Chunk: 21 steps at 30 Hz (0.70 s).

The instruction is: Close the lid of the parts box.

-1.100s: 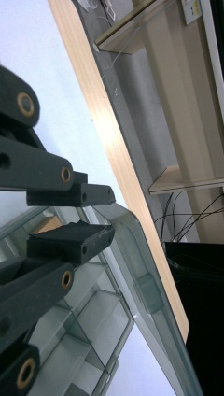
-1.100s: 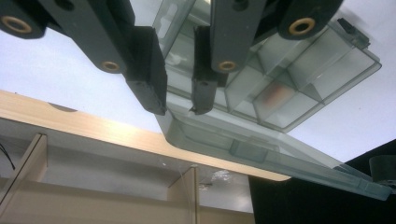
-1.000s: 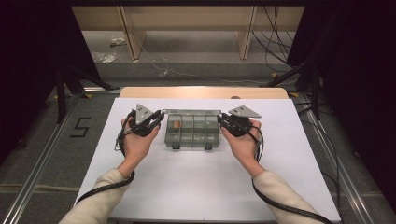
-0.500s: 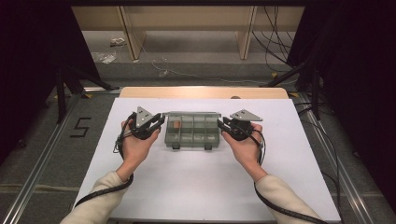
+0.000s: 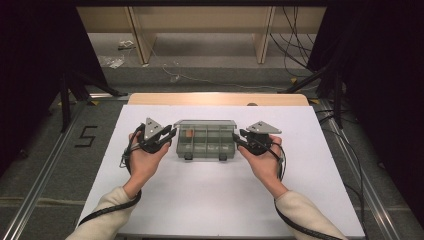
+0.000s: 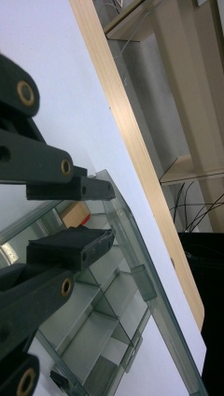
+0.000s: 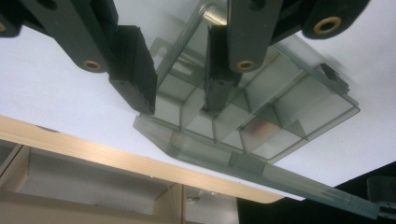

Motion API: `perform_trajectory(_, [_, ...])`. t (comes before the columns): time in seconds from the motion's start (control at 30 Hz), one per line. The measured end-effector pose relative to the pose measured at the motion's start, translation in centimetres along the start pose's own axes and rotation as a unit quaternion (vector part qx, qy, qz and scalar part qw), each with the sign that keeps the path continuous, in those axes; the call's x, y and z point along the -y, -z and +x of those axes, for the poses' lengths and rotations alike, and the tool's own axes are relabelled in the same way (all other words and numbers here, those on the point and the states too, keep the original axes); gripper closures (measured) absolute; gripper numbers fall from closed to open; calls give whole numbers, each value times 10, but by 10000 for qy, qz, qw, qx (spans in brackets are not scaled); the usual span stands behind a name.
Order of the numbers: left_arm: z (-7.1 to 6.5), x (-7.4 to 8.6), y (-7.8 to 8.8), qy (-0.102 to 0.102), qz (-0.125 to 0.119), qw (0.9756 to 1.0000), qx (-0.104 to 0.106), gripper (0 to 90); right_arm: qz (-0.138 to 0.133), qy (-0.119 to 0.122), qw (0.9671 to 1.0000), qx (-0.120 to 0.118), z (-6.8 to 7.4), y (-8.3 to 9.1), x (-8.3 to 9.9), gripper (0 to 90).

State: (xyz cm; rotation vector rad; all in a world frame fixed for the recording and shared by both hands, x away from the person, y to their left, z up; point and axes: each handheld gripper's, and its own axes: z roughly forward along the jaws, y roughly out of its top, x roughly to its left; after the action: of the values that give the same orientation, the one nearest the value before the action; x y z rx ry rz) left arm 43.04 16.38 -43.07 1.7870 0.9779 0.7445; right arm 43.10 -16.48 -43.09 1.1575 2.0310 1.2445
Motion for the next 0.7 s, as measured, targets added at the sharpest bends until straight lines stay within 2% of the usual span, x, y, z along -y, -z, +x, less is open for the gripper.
perform_trajectory(0.23, [-1, 0, 2, 41, 6, 10000, 39, 680, 11, -29, 10000, -27, -3, 4, 0, 589])
perform_trajectory(0.33, [-2, 1, 3, 66, 40, 9999, 71, 634, -67, -15, 9999, -127, -3, 5, -2, 568])
perform_trajectory(0.47, [-4, 2, 4, -36, 65, 9999, 140, 521, -75, 47, 9997, -248, -2, 7, -4, 516])
perform_trajectory(0.57, [-7, 1, 4, -7, 163, 9994, 299, 410, -87, 189, 9992, -351, 0, 7, -5, 457])
perform_trajectory(0.7, [-11, 1, 4, -40, 235, 9987, 440, 333, -33, 298, 9986, -434, 3, 6, -6, 380])
